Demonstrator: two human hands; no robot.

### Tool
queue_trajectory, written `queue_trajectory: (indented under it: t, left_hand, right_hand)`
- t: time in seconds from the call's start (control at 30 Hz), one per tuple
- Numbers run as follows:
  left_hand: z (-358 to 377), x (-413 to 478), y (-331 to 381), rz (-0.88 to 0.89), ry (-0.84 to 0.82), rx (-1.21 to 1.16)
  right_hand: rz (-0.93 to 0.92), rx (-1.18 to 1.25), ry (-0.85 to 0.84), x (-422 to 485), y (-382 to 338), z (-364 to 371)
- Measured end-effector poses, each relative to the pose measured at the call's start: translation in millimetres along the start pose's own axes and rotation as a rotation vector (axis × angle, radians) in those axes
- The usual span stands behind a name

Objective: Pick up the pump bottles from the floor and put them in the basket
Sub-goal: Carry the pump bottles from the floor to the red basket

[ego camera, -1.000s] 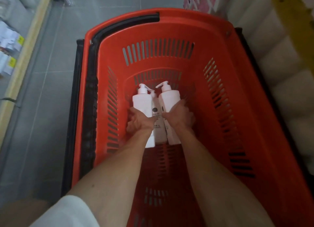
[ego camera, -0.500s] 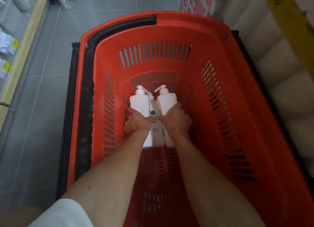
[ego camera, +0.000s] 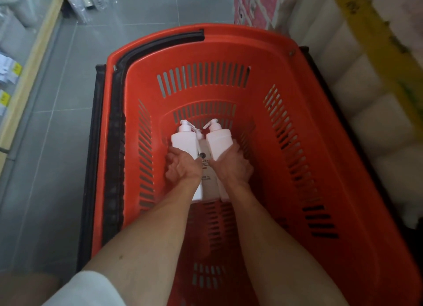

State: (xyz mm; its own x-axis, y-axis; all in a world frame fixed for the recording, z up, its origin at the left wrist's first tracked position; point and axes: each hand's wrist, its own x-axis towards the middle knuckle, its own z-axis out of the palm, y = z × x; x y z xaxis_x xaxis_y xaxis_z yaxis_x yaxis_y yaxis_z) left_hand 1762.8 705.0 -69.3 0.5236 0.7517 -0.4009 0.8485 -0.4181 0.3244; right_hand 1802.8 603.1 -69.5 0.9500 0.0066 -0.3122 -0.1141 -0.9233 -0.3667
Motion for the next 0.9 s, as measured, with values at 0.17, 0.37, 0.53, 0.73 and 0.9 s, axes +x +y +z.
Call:
queue_trajectory:
  t: [0.17, 0.37, 0.53, 0.73, 0.9]
  left_hand:
    - [-0.2, 0.6, 1.4, 0.018, -0.007, 0.025]
    - [-3.2, -2.2, -1.7, 0.048, -0.011, 0.020]
    - [-13.1, -6.8, 0.1, 0.105, -0.004, 0.131]
    - [-106.8, -67.3, 33.7, 0.396, -0.065, 0.253]
    - [-234.9, -133.1, 74.4, 0.746, -0.081, 0.425]
  right_hand:
    - [0.018, 0.014, 0.008, -2.8, -2.4, 1.5]
    - [0.022, -0.006, 0.015, -5.8, -2.9, 1.7]
    - [0.034, -0.011, -0.072, -7.6, -7.8, -16.2]
    - [-0.057, -0.130, -0.069, -53.3, -32.6, -133.4]
    - [-0.213, -0.310, 0.011, -123.0, -57.7, -256.6]
